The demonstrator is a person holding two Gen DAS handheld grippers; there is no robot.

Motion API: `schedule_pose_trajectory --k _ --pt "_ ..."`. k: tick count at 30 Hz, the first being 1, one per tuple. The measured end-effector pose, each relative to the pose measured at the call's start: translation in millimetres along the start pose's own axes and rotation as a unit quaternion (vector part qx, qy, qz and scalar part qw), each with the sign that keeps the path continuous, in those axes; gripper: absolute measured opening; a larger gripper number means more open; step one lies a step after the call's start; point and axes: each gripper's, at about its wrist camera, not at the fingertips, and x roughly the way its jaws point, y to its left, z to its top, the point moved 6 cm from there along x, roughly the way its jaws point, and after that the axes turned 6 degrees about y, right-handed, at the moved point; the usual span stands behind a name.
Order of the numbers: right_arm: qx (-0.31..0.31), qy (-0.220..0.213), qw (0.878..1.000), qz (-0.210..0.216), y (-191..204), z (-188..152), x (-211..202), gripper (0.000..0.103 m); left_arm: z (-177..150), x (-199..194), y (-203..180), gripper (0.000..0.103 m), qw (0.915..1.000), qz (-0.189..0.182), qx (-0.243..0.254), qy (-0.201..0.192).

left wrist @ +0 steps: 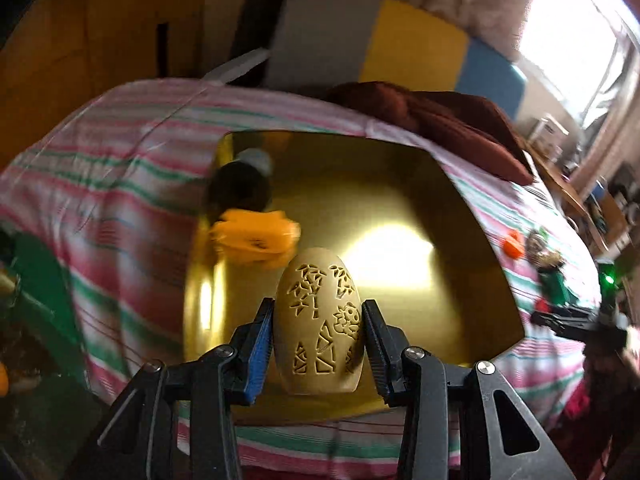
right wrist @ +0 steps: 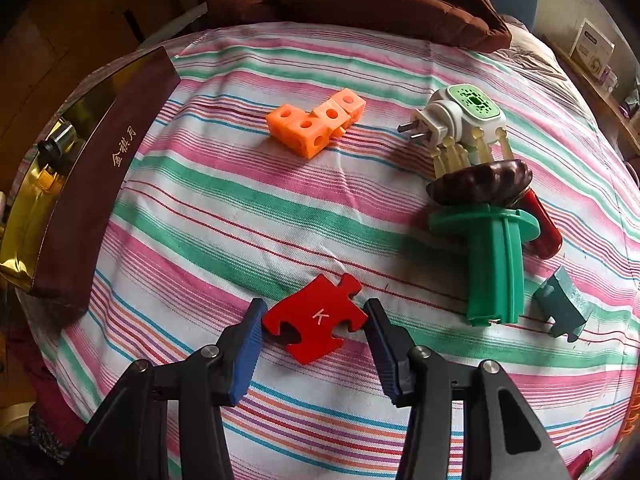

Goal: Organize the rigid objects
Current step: 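Lower the yellow egg into the tray beside the boat piece and open the left tool, then lift the red K puzzle piece with the right tool toward the tray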

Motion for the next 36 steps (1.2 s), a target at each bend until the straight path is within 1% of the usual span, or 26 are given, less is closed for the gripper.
schedule_pose_trajectory --k 7,12,16,17,18,22,25,28,30,31,34,36 --pt "0.002 -0.001 1.0 0.001 1 1 0 0.05 13 29 26 0.043 0.9989 0.033 -0.021 0.024" --pt "0.002 -0.002 1.0 0.001 1 1 0 0.05 22 48 34 0.043 0.9979 0.052 -0.009 0.038" --pt "0.003 -0.003 1.0 0.002 1 2 1 0.05 28 55 30 0.045 0.9968 0.068 0.011 0.04" --pt "0.003 -0.003 1.0 0.002 1 2 1 0.05 30 55 29 0.051 0.9966 0.072 0.014 0.038" --pt "0.003 -0.003 1.0 0.002 1 2 1 0.05 32 52 29 0.052 0.9966 0.075 0.017 0.031" --pt "0.002 -0.003 1.0 0.0 0 3 1 0.05 34 40 26 0.053 0.9951 0.093 0.033 0.008" --pt "0.0 -0.003 1.0 -0.002 0 3 1 0.05 30 32 24 0.053 0.9944 0.097 0.04 -0.004" --pt "-0.002 -0.004 1.0 -0.004 1 4 0 0.05 23 24 24 0.055 0.9936 0.107 0.034 -0.014" --pt "-0.004 -0.005 1.0 -0.006 2 3 0 0.05 16 17 23 0.062 0.9935 0.109 0.024 -0.023" --pt "-0.005 -0.006 1.0 -0.007 2 3 0 0.05 13 13 22 0.064 0.9935 0.109 0.018 -0.029" --pt "-0.008 -0.008 1.0 -0.011 2 3 0 0.05 1 2 18 0.065 0.9935 0.106 0.003 -0.043" --pt "-0.011 -0.01 1.0 -0.015 3 3 -1 0.05 -6 -5 14 0.065 0.9929 0.107 0.004 -0.053"
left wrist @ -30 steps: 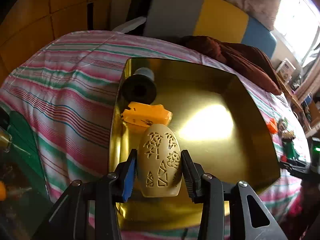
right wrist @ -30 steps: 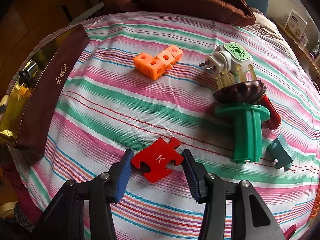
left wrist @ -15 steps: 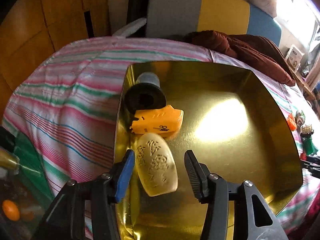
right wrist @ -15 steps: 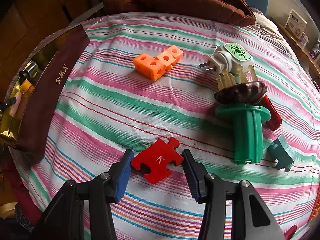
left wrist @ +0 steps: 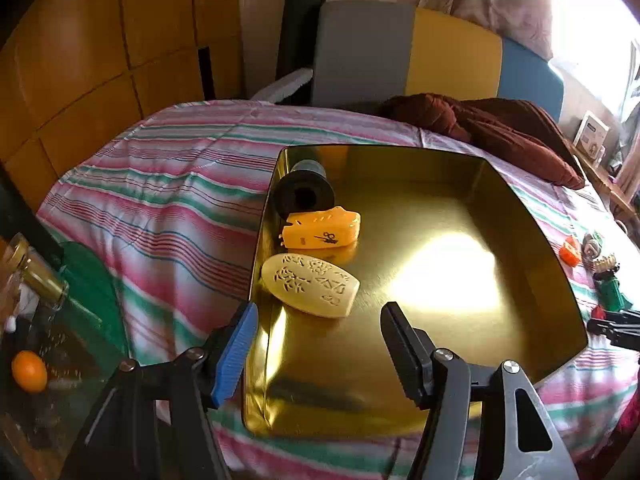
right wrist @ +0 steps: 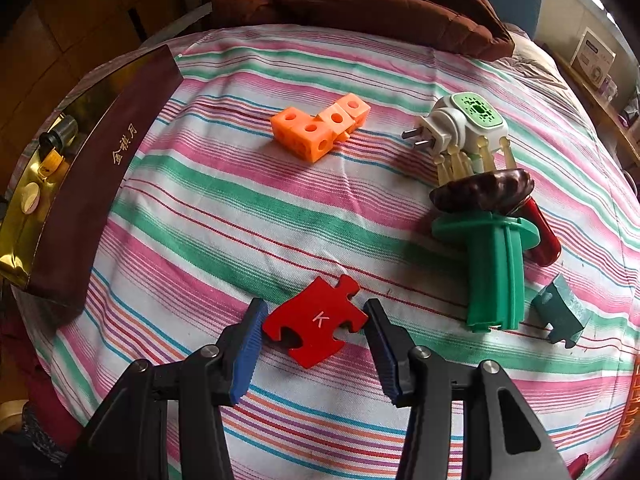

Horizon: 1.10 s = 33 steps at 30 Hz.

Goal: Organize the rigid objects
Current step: 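Lift the red K puzzle piece with the right tool toward the tray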

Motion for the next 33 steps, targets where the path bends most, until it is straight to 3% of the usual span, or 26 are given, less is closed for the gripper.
schedule_pose_trajectory --k 5,14,33 --pt "-0.005 -0.003 1.0 -0.006 0 0 -1 0.05 -11 -17 -7 0.073 0.9997 0.009 0.011 -0.021" --pt "-0.003 -0.004 1.0 -0.01 1 0 -1 0.05 -22 -28 -8 0.073 0.9994 0.004 0.017 -0.029" --pt "0.043 -0.008 0.999 -0.026 -1 -4 -6 0.049 -40 -27 32 0.073 0.9992 0.006 -0.03 -0.025"
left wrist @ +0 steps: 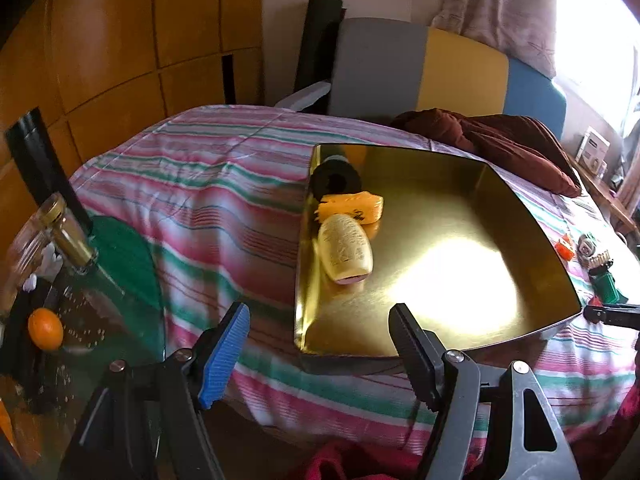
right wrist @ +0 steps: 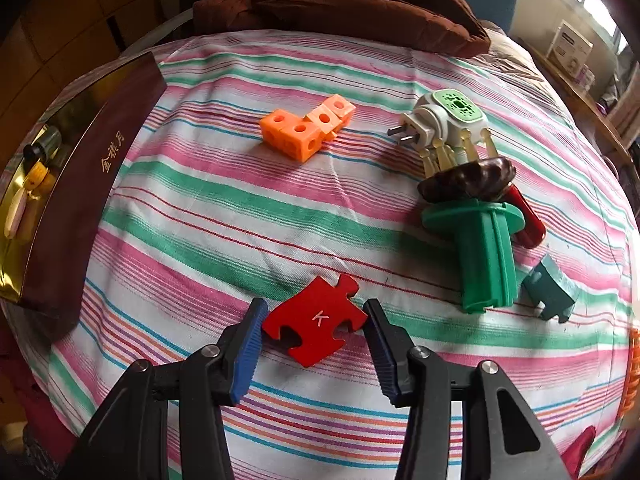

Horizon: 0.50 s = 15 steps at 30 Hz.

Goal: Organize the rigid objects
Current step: 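Lift the red K puzzle piece with the right tool toward the tray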

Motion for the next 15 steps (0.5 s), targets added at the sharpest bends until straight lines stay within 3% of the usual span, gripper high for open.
schedule_pose_trajectory --k 5,8,15 --pt "0.027 -0.003 1.0 0.0 -2 0 -12 0.049 -3 1 16 0.073 0.9998 0.008 -0.017 0.001" --pt "0.034 -0.035 0.999 0.012 3 7 -37 0.049 -2 0 25 0.073 0.9994 0.013 -0.032 -0.001" --pt "-0.03 -0.114 0.991 0.063 68 30 -101 0.049 -1 0 35 0.073 0.9986 0.021 -0.047 -0.005"
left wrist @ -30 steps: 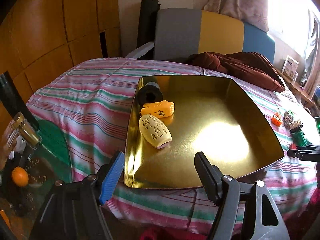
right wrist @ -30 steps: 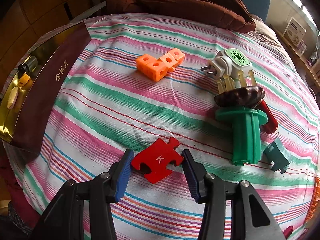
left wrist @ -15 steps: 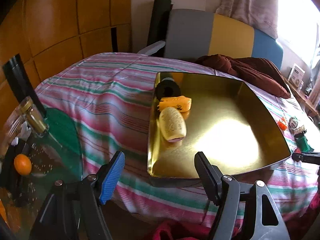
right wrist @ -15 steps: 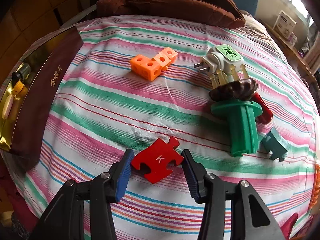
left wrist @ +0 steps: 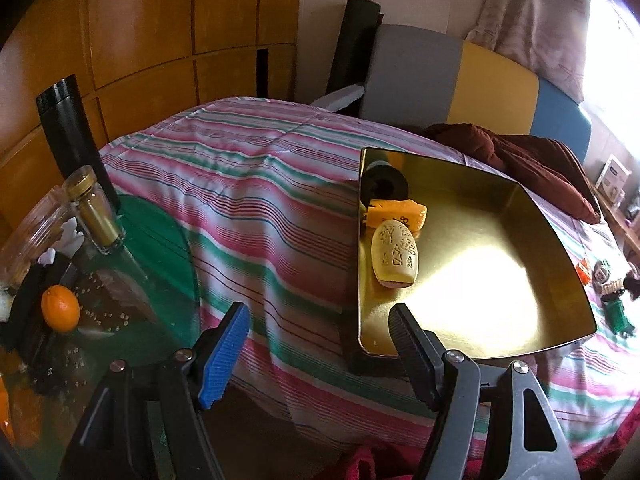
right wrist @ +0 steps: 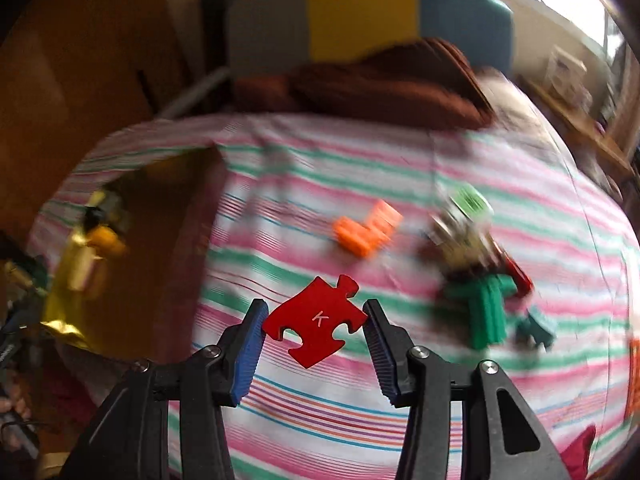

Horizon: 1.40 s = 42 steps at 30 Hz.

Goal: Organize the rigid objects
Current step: 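Lift the red K puzzle piece with the right tool toward the tray, then lower the red K piece into the tray and open the right tool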

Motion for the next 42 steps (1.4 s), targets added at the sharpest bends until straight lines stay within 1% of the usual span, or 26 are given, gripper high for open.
schedule_pose_trajectory --k 5,10,11,13,16,21,26,27,31,37,42 --pt "-0.064 -0.007 0.997 0.049 70 10 0 0.049 3 -5 8 0.073 0.9999 0.009 -0.008 -0.008" --pt "-0.126 0.013 0.986 0.112 158 7 22 0.049 5 -9 22 0.073 0.9995 0.02 -0.021 -0.011" --pt "-0.134 0.016 0.984 0.118 169 5 25 0.049 5 -10 25 0.073 0.9994 0.022 -0.023 -0.011" --pt "-0.152 0.032 0.978 0.137 203 0 39 0.049 4 -11 30 0.073 0.9992 0.026 -0.028 -0.012" --pt "-0.184 0.053 0.972 0.138 244 -10 63 0.049 2 -11 37 0.073 0.9989 0.029 -0.034 -0.01" --pt "-0.188 0.097 0.966 0.146 279 -22 99 0.049 -1 -7 43 0.073 0.9986 0.031 -0.043 -0.005" --pt "-0.189 0.123 0.964 0.141 302 -27 126 0.05 -3 -4 45 0.073 0.9985 0.032 -0.045 -0.002" --pt "-0.192 0.119 0.964 0.143 306 -28 127 0.051 -3 -4 46 0.073 0.9984 0.034 -0.045 -0.003" --pt "-0.198 0.127 0.959 0.155 309 -31 124 0.051 -3 -2 48 0.073 0.9981 0.038 -0.049 -0.001" --pt "-0.191 0.133 0.959 0.164 310 -33 122 0.051 -3 -4 46 0.073 0.9981 0.041 -0.045 -0.005" --pt "-0.182 0.112 0.963 0.165 301 -29 110 0.051 -2 -6 43 0.073 0.9983 0.042 -0.039 -0.008"
